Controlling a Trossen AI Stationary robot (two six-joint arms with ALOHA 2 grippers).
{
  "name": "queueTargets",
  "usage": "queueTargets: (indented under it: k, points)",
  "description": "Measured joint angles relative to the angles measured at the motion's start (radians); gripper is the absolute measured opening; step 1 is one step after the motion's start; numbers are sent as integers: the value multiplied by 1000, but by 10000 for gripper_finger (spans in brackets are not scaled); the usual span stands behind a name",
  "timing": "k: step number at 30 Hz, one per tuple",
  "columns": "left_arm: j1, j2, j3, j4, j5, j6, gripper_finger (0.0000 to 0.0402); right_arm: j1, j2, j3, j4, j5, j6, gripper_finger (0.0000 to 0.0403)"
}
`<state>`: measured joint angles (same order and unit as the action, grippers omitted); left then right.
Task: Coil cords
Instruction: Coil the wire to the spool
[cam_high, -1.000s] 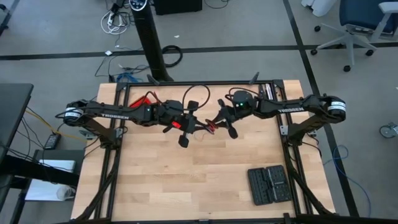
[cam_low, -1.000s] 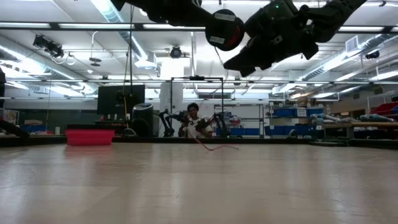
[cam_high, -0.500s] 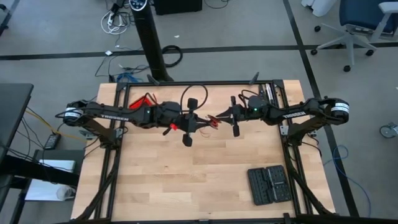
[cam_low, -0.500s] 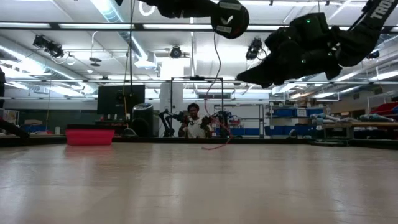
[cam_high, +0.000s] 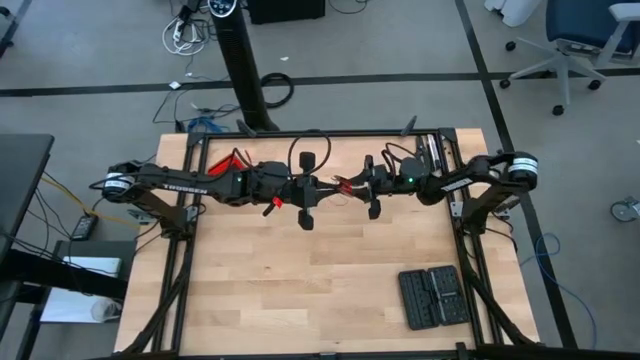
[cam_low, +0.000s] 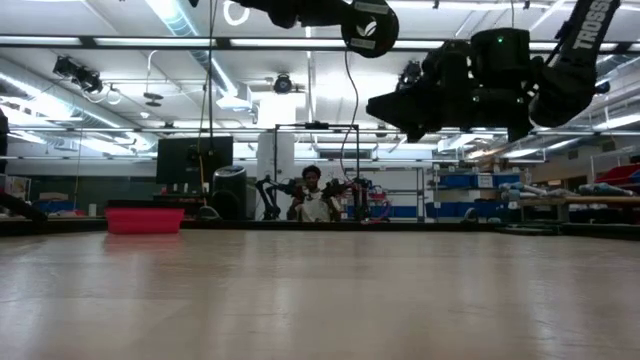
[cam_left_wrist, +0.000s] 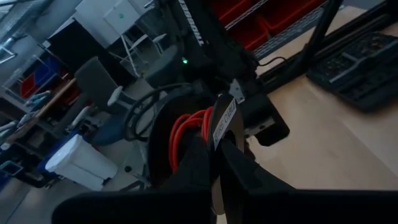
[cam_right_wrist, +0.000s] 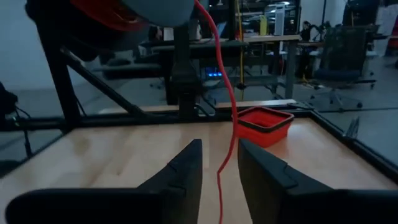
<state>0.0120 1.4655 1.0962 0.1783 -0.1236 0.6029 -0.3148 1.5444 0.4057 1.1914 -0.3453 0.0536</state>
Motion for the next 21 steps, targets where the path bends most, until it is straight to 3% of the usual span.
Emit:
queueTargets:
  k: [14, 17, 21]
  points:
    - [-1, 1, 0, 41, -18, 0, 11, -2, 138, 128, 30, -71, 33, 107]
    - [-1, 1, 0, 38, -22, -2, 11, -2, 138, 129, 12, -80, 32, 82]
    - [-1, 1, 0, 33, -24, -4, 11, -2, 138, 129, -7, -106, 18, 18]
